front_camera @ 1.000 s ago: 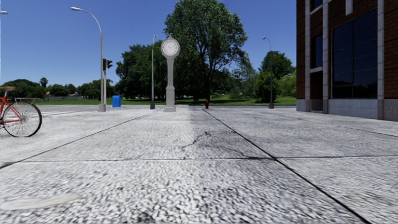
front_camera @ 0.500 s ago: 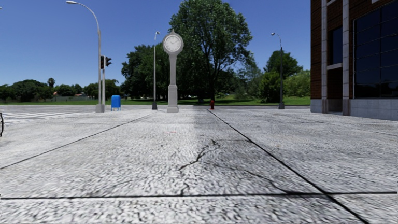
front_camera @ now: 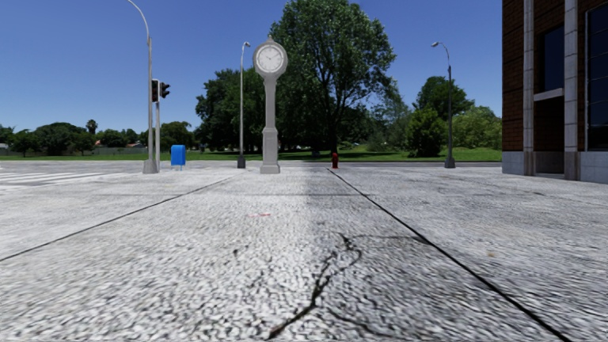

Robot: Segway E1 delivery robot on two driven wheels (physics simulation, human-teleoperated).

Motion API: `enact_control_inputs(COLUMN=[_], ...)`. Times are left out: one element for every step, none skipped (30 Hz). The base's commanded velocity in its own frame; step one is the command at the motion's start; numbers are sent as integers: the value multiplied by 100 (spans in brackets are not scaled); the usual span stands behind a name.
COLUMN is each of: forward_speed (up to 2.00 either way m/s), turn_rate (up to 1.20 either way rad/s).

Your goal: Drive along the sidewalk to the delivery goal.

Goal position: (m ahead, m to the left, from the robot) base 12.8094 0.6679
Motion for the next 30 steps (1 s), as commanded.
enact_control_inputs(forward_speed=[200, 200, 200, 200, 200, 200, 200, 200, 200, 200, 200, 200, 200, 200, 200, 200, 200, 200, 200, 200, 200, 200, 200, 200, 200, 200, 200, 200, 200, 200], turn_rate=[0, 0, 0, 0, 0, 0, 0, 0, 0, 0, 0, 0, 0, 0, 0, 0, 0, 0, 0, 0, 0, 0, 0, 0, 0, 0, 0, 0, 0, 0])
